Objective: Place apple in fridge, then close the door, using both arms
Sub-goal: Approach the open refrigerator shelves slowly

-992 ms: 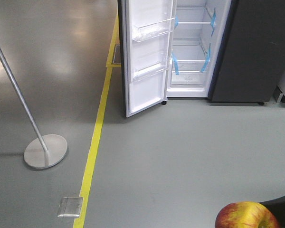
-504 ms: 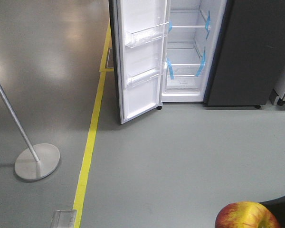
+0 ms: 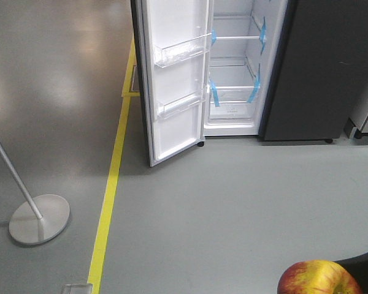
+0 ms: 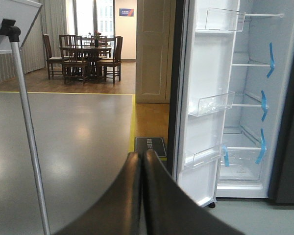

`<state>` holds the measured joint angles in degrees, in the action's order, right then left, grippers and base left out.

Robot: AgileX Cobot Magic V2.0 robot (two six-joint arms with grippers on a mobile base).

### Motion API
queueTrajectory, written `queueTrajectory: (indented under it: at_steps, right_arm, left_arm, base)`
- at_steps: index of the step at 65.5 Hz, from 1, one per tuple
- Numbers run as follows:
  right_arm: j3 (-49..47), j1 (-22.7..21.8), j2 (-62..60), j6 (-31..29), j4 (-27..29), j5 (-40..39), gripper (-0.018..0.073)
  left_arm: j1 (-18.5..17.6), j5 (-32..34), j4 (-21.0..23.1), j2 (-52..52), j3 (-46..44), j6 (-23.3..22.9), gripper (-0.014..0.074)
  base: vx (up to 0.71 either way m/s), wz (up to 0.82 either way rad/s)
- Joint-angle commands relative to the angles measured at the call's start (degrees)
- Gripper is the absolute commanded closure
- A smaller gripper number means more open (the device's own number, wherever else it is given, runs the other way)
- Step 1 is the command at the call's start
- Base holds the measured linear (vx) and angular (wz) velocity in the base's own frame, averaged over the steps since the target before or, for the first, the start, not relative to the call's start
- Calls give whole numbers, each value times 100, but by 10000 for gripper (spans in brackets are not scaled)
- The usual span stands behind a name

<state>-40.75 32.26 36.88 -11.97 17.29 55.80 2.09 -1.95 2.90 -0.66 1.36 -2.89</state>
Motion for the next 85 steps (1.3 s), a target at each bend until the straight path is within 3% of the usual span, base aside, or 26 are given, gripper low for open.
queueTrajectory:
  at_steps: [1, 85]
  right_arm:
    - [-152, -13, -3, -44, 104, -335, 492]
    - [-152, -13, -3, -44, 104, -328, 492]
  left_arm:
    - [15, 426, 8, -89, 171, -42, 602]
    - [15, 426, 8, -89, 171, -42, 602]
  base:
    - [8, -3]
    - [8, -1]
